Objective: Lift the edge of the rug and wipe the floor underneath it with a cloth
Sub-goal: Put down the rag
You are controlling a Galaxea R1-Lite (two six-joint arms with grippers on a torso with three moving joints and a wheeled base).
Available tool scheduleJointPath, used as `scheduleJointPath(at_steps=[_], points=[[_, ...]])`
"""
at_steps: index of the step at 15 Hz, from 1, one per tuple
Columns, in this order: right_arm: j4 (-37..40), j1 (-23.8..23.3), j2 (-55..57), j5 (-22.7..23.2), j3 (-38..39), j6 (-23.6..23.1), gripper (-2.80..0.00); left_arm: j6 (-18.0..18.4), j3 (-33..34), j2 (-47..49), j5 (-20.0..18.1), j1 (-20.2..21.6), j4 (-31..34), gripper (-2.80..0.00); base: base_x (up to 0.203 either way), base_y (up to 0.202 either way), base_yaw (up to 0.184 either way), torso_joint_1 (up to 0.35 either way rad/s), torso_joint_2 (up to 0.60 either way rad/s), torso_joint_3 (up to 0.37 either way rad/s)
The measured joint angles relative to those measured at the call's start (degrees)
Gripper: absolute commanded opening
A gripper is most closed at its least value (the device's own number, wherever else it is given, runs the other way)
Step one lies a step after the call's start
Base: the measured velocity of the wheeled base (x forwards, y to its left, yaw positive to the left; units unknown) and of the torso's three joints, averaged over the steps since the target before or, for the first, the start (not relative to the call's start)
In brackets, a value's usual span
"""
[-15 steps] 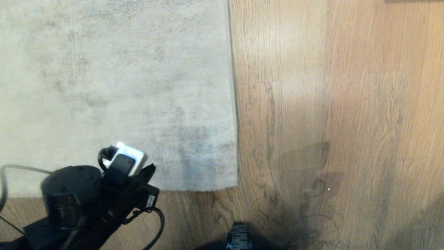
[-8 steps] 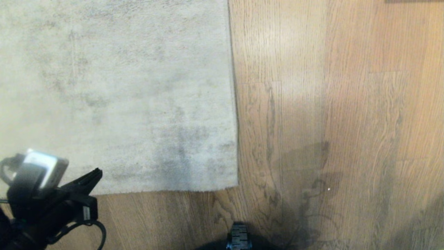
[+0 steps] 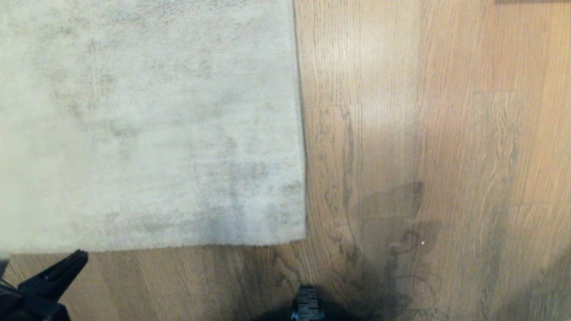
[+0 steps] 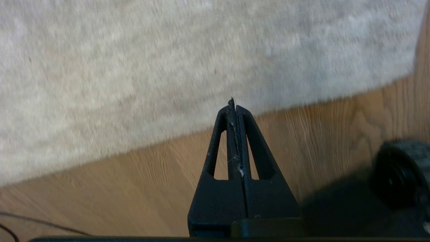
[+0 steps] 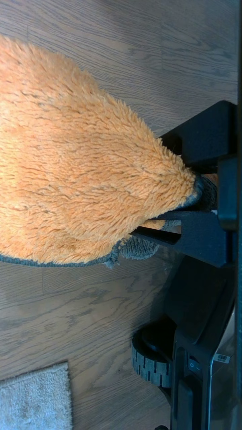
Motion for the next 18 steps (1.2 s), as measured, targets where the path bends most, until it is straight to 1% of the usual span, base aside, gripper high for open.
scheduleJointPath(at_steps=[5,14,18], points=[[-0.02,0.00,0.00,-0.02,0.00,-0.01,-2.80,0.00,1.64,-10.54,-0.36,0.69,7.27,-2.80,0.000,0.000,0.000,0.000,0.00,0.000],[-0.02,0.00,0.00,0.00,0.00,-0.01,-2.80,0.42,1.72,-29.86,-0.37,0.99,25.46,-2.80,0.000,0.000,0.000,0.000,0.00,0.000],[0.00,0.00,0.00,0.00,0.00,-0.01,-2.80,0.20,1.72,-36.57,-0.30,2.72,31.07,-2.80,0.000,0.000,0.000,0.000,0.00,0.000]])
